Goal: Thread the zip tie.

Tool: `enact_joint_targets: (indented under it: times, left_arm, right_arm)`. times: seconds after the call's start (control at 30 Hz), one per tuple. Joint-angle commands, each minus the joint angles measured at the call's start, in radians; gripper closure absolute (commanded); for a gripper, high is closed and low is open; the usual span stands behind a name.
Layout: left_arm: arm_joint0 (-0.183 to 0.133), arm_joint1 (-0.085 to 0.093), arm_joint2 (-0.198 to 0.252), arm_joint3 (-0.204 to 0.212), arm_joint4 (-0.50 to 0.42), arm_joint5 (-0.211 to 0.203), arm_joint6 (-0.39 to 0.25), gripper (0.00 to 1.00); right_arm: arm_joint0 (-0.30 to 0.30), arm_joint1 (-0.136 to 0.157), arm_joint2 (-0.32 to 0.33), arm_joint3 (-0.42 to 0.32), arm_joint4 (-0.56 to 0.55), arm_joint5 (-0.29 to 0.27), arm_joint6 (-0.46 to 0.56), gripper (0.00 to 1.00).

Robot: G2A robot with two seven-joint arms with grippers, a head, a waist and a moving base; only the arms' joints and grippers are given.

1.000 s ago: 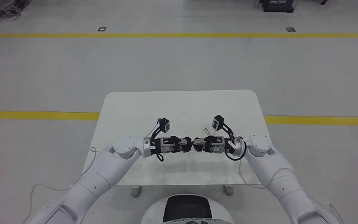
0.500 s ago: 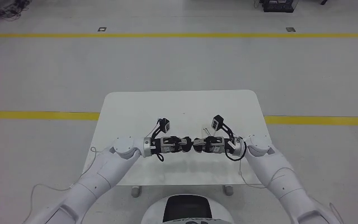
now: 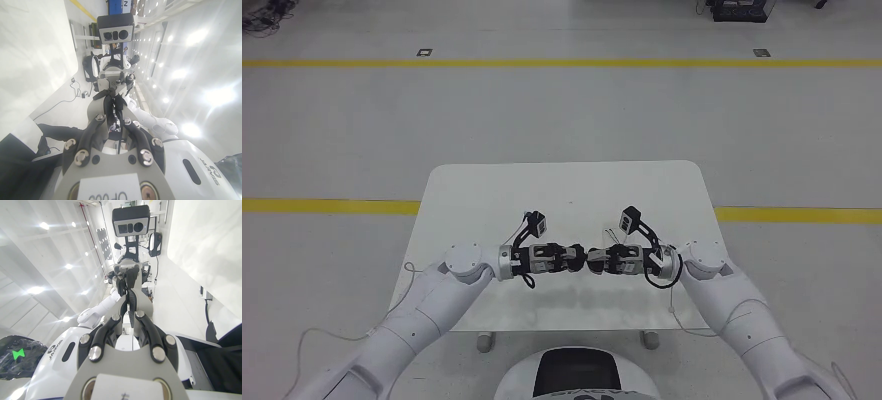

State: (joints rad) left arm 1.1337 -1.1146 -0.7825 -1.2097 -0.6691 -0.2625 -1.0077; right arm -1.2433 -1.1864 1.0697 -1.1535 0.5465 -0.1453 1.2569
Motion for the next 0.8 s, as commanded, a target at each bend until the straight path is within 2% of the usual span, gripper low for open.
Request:
enact_joint_targets:
  times: [0.0,0.13,0.17,0.2,0.5,0.6,0.67,0.77]
  left_arm:
    - [0.0,0.0,0.0,0.001,0.0,0.001,-0.001,0.99]
    - [-0.001,-0.001,0.0,0.002,0.0,0.0,-0.003,1.0]
    - [-0.001,-0.001,0.0,0.003,0.0,-0.001,-0.003,1.0]
    - [-0.001,-0.001,0.0,0.004,0.0,-0.002,-0.003,1.0]
    - [-0.001,-0.001,-0.006,0.013,0.001,-0.011,0.006,1.0]
    - [-0.001,-0.001,-0.014,0.012,0.009,-0.032,0.024,1.0]
    - [0.0,0.0,-0.02,0.0,0.019,-0.066,0.031,1.0]
    - [0.0,0.001,-0.02,-0.006,0.033,-0.073,0.031,1.0]
  right_arm:
    - [0.001,0.0,-0.002,0.0,0.001,0.001,-0.001,1.0]
    - [0.003,0.001,-0.005,0.003,0.002,0.003,-0.006,1.0]
    - [0.003,0.001,-0.006,0.003,0.002,0.003,-0.008,0.57]
    - [0.003,0.001,-0.006,0.004,0.003,0.004,-0.011,0.0]
    - [-0.01,0.008,0.013,-0.007,0.018,-0.002,-0.028,0.0]
    - [-0.022,0.012,0.03,-0.011,0.04,-0.01,-0.036,0.0]
    - [-0.029,0.013,0.04,-0.011,0.059,-0.01,-0.045,0.0]
    - [-0.03,0.014,0.043,-0.009,0.063,-0.008,-0.053,0.0]
